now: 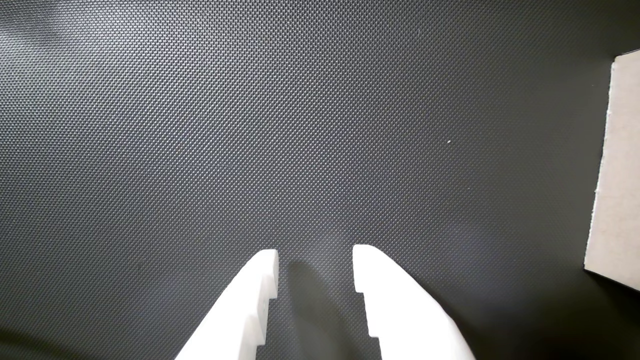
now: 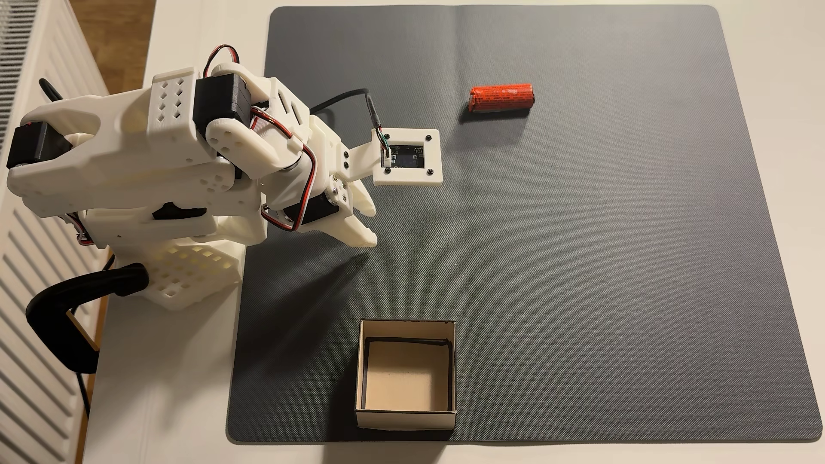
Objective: Pick the red object and place it in the box
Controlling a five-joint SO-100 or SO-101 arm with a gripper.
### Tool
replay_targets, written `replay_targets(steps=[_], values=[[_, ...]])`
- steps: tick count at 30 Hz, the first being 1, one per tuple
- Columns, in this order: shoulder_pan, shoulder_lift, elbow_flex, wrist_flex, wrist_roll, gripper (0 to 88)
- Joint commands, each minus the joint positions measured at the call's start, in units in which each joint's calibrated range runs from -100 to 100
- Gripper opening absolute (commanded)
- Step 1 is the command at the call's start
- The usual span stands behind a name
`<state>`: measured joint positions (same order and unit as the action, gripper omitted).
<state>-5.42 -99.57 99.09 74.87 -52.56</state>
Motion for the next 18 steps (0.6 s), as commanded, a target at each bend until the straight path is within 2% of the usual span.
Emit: replay_targets(steps=[1,18], values=[[-0.37,0.59,0.73,0.83,0.05,12.2],[-0.22,0.5,0.73,-0.04,-0.42,11.3]])
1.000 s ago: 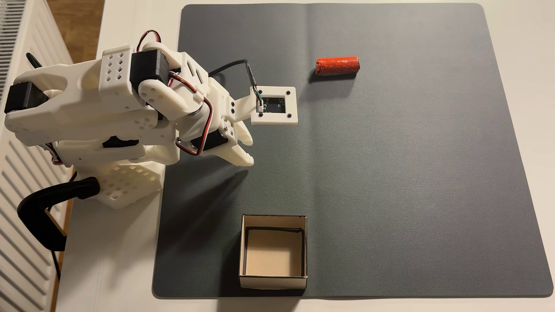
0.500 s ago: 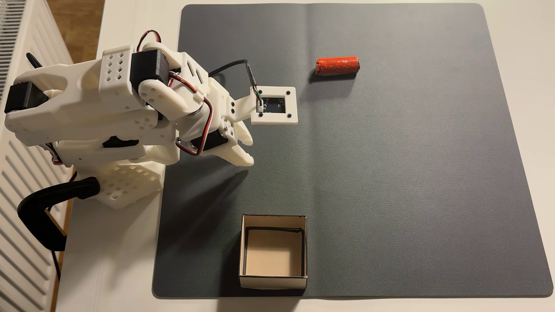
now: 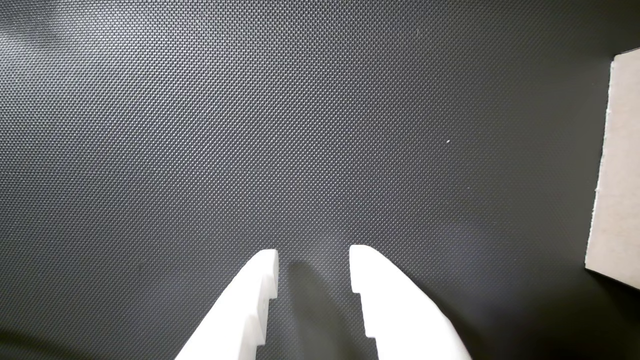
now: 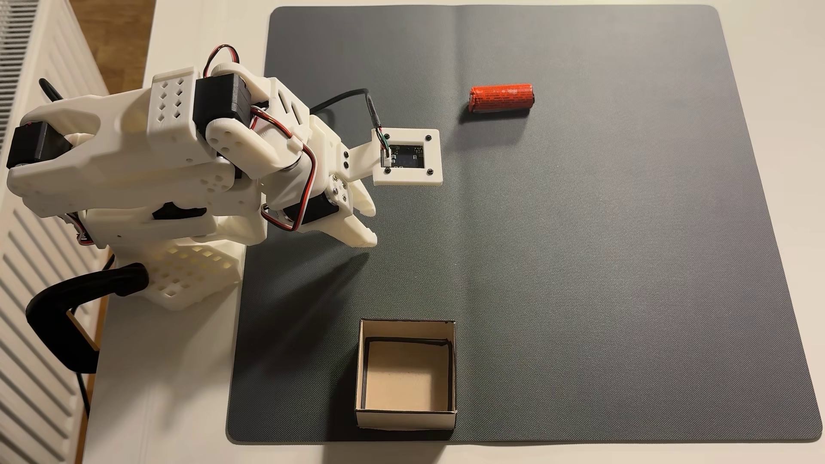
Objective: Pick the red object and place it in the box
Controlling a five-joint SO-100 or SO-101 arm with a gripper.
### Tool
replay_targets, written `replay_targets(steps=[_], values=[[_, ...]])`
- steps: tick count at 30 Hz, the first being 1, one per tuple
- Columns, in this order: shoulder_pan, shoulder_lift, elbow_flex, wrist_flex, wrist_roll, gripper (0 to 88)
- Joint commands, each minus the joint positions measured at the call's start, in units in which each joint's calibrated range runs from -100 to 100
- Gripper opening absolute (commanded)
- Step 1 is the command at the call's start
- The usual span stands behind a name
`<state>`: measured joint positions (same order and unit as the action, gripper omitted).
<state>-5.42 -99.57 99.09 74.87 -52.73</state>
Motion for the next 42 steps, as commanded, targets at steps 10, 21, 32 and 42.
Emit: replay_targets(steps=[10,21,32,42], values=[[-9.13,0.33,-0.27,-30.11,-0.21,11.3],[-21.75,0.59,-1.45,-39.47,-1.98,11.3],[-22.12,0.84,-1.45,-32.04,-1.77,12.3],[-21.75,3.99,-5.26,-31.69,-1.93,12.5]])
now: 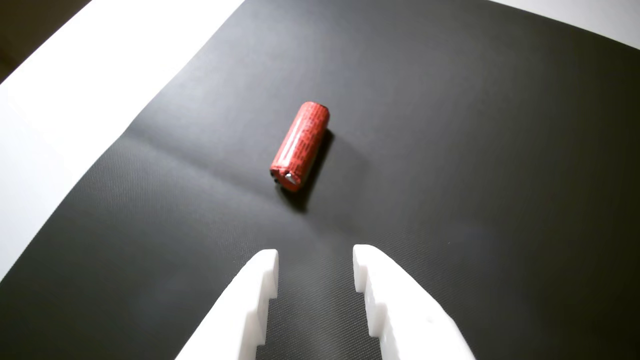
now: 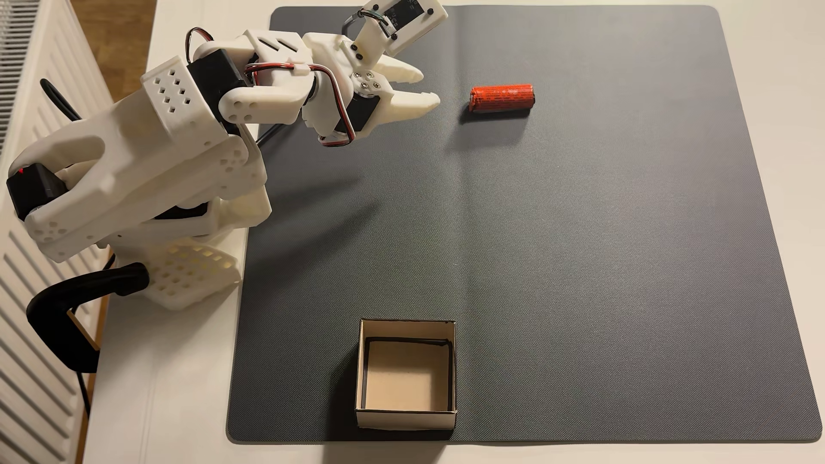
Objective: Pick the red object and place it in the box
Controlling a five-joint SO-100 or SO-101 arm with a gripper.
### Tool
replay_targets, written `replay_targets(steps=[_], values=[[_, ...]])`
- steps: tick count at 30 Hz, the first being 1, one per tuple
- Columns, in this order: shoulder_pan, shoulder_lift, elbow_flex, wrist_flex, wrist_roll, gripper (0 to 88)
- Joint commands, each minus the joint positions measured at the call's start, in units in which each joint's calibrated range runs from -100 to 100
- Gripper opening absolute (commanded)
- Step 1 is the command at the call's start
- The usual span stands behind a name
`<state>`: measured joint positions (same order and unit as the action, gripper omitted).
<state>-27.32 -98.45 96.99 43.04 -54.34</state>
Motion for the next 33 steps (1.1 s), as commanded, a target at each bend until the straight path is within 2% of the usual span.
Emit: replay_targets(steps=[1,6,9,15,18,25,33], values=[[0.07,5.08,-4.88,0.14,-0.15,12.5],[-0.22,24.21,-17.58,-0.82,0.0,12.5],[-0.52,36.46,-24.65,-5.37,0.11,13.7],[-1.41,57.8,-29.1,-20.58,0.47,31.5],[-1.19,65.71,-29.1,-27.13,0.11,35.8],[-0.89,77.27,-32.09,-35.96,-1.04,36.2],[-1.63,89.01,-43.79,-35.79,-1.04,36.7]])
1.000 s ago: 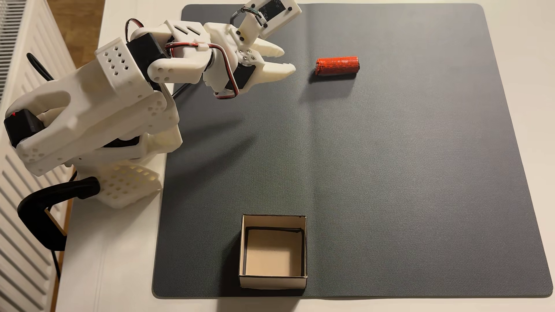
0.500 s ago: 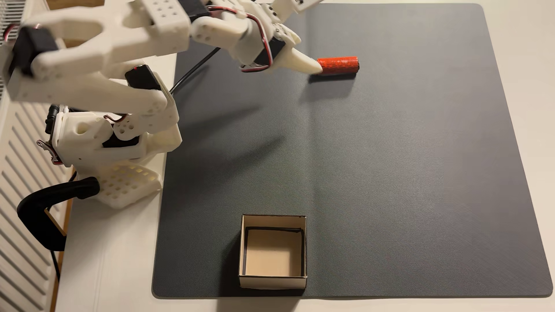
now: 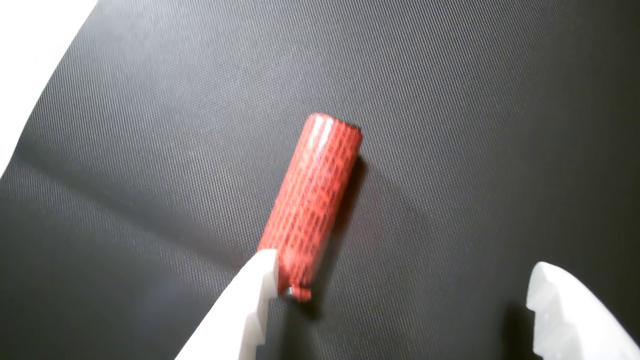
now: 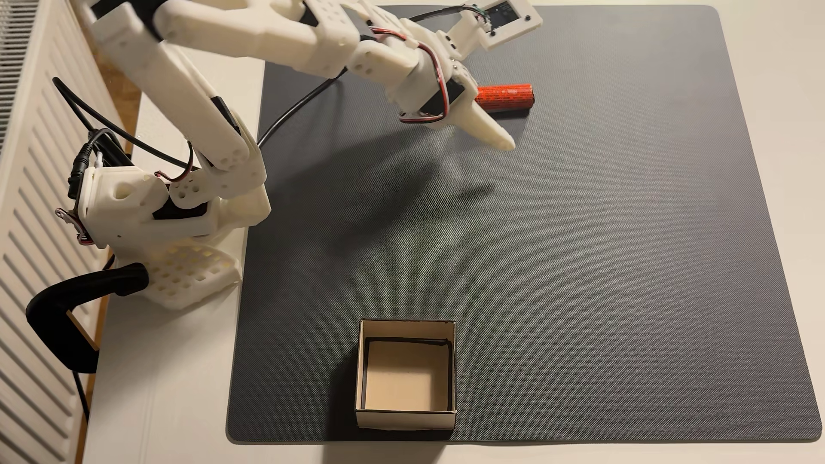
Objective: Pick the red object and place it in the box
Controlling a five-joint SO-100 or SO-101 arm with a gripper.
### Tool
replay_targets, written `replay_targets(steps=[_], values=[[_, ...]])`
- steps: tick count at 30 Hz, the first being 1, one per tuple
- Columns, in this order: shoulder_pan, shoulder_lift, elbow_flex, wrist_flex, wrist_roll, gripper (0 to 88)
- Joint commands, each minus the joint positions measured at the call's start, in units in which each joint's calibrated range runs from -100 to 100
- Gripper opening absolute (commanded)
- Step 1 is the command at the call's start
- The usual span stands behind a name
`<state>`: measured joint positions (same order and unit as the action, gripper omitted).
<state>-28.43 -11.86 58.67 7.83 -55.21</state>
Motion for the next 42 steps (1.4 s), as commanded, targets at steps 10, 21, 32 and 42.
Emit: replay_targets(steps=[10,21,32,42], values=[[-2.38,8.2,-9.19,-1.01,-0.23,36.2],[-2.52,12.37,-12.27,-1.1,-0.23,36.2],[-3.34,15.0,-14.72,-1.1,-0.23,36.2],[-3.34,14.66,-14.36,-0.4,-0.12,27.5]])
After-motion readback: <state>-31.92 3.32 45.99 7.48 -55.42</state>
